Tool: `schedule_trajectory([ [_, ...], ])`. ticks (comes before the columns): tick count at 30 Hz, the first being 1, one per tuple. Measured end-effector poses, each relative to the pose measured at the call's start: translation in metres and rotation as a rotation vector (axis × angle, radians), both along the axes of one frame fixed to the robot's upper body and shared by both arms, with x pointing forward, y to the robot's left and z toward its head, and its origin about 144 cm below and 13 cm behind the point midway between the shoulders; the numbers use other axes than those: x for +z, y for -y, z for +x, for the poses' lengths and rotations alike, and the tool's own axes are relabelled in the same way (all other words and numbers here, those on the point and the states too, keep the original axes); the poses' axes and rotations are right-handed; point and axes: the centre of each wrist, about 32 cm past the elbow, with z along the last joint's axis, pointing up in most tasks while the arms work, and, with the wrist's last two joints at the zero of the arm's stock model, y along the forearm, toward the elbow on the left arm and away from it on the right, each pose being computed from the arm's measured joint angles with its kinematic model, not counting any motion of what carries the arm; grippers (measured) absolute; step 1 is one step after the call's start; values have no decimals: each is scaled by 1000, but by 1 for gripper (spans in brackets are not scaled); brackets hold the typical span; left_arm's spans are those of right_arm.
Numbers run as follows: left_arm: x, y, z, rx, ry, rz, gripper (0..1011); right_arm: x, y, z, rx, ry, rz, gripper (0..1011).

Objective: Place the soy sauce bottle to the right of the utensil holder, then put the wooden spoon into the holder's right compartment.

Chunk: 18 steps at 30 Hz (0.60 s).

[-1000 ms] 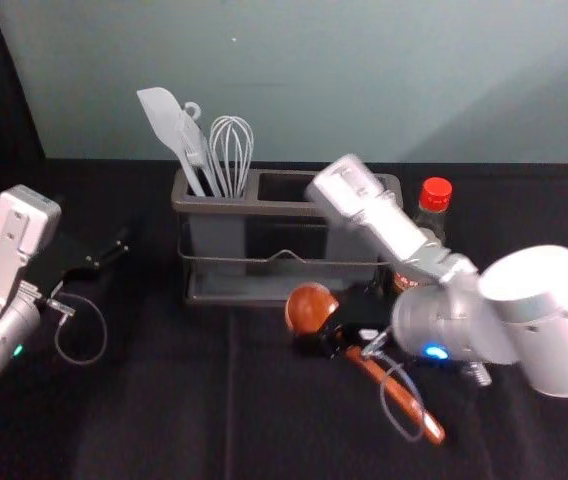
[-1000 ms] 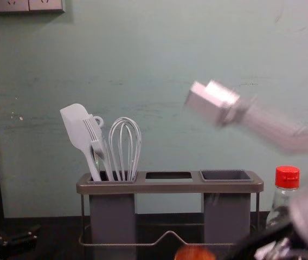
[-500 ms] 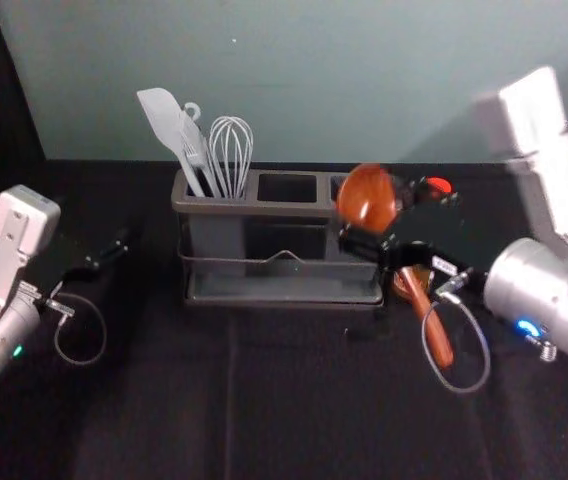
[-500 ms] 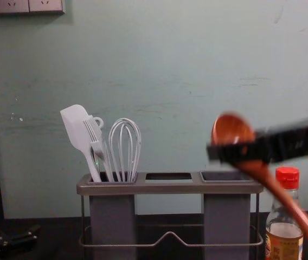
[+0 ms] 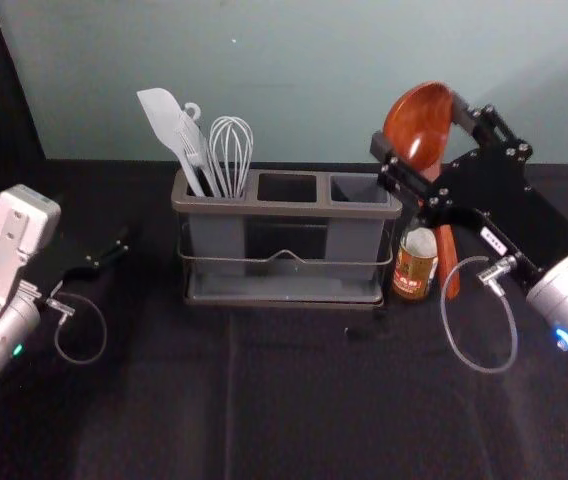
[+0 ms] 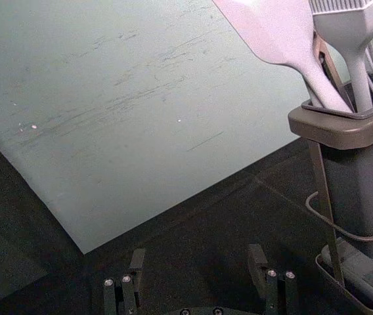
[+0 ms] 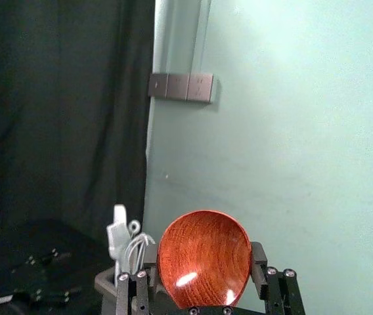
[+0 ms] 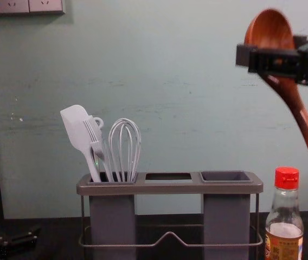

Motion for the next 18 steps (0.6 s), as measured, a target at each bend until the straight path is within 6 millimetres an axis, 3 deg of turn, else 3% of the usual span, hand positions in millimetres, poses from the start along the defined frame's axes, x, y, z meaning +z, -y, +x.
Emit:
schedule_trajectory([
  [18, 0, 0, 0, 0, 0, 0, 1000, -2, 0, -1, -6, 18, 2, 837],
])
